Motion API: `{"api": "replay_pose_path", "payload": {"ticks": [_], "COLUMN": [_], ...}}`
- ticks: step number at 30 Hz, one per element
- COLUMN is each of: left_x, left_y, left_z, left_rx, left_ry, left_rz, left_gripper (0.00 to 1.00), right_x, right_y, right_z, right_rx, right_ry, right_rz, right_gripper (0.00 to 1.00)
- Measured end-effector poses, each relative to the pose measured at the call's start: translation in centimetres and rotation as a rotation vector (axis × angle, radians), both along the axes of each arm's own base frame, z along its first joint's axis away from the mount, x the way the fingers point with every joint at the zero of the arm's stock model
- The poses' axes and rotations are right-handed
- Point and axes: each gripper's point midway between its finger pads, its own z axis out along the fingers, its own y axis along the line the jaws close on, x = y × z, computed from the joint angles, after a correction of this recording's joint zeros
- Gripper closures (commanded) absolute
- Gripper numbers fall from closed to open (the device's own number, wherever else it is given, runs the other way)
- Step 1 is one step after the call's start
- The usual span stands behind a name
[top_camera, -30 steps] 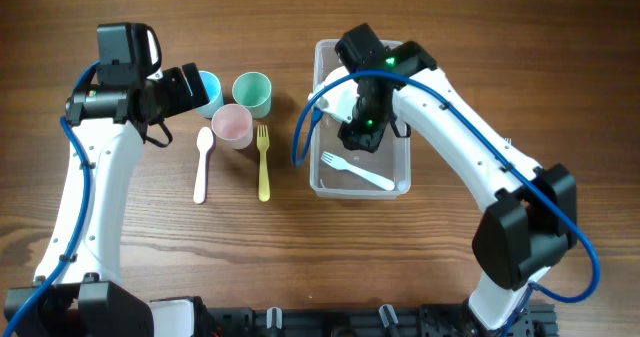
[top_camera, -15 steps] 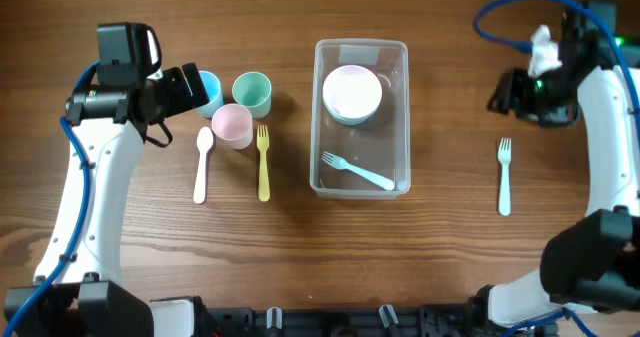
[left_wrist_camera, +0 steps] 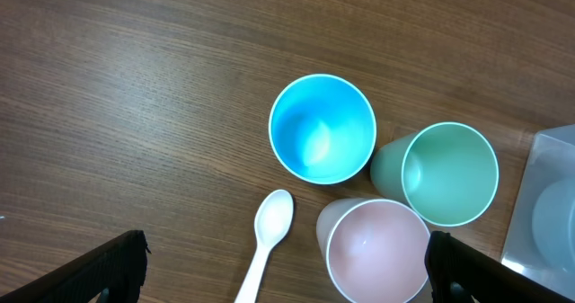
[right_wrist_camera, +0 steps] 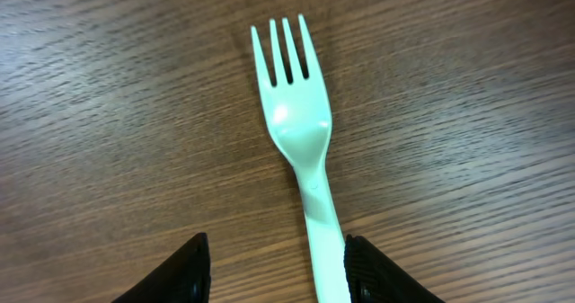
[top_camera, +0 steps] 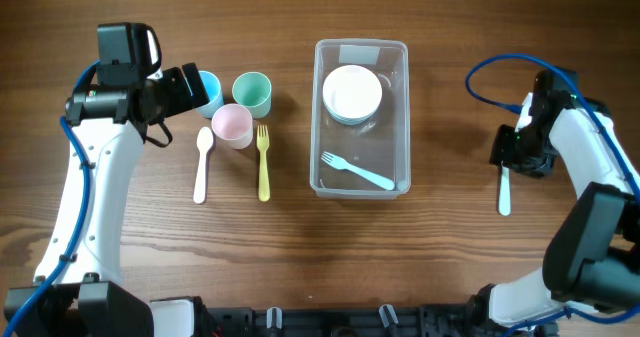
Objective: Pack container
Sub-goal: 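Lower the right gripper and grasp the white fork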
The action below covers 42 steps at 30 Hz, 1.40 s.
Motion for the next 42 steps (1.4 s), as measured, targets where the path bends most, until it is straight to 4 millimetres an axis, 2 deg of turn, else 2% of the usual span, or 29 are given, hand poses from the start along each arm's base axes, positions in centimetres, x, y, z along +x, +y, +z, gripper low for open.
{"api": "replay_pose_path", "payload": {"ticks": [3,4,5,7,8,9,13,22,26,29,30,32,33,34,35,37,39,42], "left_x": [0.0,0.0,0.0,0.0,0.0,0.0,0.0,0.0,0.0,0.0,0.0,0.0,0.0,0.0,0.0,0.0,0.0,0.0], "left_y": [0.0,0.0,0.0,0.0,0.0,0.0,0.0,0.0,0.0,0.0,0.0,0.0,0.0,0.0,0.0,0.0,0.0,0.0], "left_z": [0.0,0.0,0.0,0.0,0.0,0.0,0.0,0.0,0.0,0.0,0.0,0.0,0.0,0.0,0.0,0.0,0.0,0.0], "left_rx": [0.0,0.0,0.0,0.0,0.0,0.0,0.0,0.0,0.0,0.0,0.0,0.0,0.0,0.0,0.0,0.0,0.0,0.0], "left_ry": [0.0,0.0,0.0,0.0,0.0,0.0,0.0,0.0,0.0,0.0,0.0,0.0,0.0,0.0,0.0,0.0,0.0,0.0], "left_rz": [0.0,0.0,0.0,0.0,0.0,0.0,0.0,0.0,0.0,0.0,0.0,0.0,0.0,0.0,0.0,0.0,0.0,0.0], "left_gripper": [0.0,0.0,0.0,0.0,0.0,0.0,0.0,0.0,0.0,0.0,0.0,0.0,0.0,0.0,0.0,0.0,0.0,0.0], "right_x": [-0.3,-0.4,-0.5,-0.3,-0.3,-0.3,-0.2,-0.1,0.5,1.7,2.7,3.7,4.4,4.3,4.1,4.3,3.9,3.3], "right_y": [0.2,0.4,0.3,0.3,0.3,0.3,0.5,0.6,1.1,1.8,2.5,3.5,4.5,5.1,4.9,3.7,2.4,1.7], "right_z": [-1.7,-2.7,-3.0,-3.2,-3.3,-3.4,-3.4,-3.3,-2.5,0.0,2.5,5.4,8.3,10.6,10.8,9.7,7.2,2.8], "right_rx": [0.023,0.034,0.034,0.033,0.034,0.035,0.046,0.057,0.088,0.085,0.07,0.053,0.039,0.029,0.021,0.011,0.017,0.039], "right_ry": [0.048,0.072,0.081,0.076,0.077,0.078,0.074,0.068,0.048,-0.022,-0.097,-0.187,-0.274,-0.335,-0.334,-0.324,-0.255,-0.123], "right_rz": [-0.025,-0.026,-0.027,-0.036,-0.035,-0.035,-0.049,-0.053,-0.044,-0.005,0.029,0.07,0.107,0.127,0.125,0.095,0.053,0.042], "right_gripper": [0.53,0.61,0.65,0.66,0.72,0.84,0.94,0.96,0.96,0.96,0.96,0.95,0.89,0.76,0.69,0.63,0.54,0.51]}}
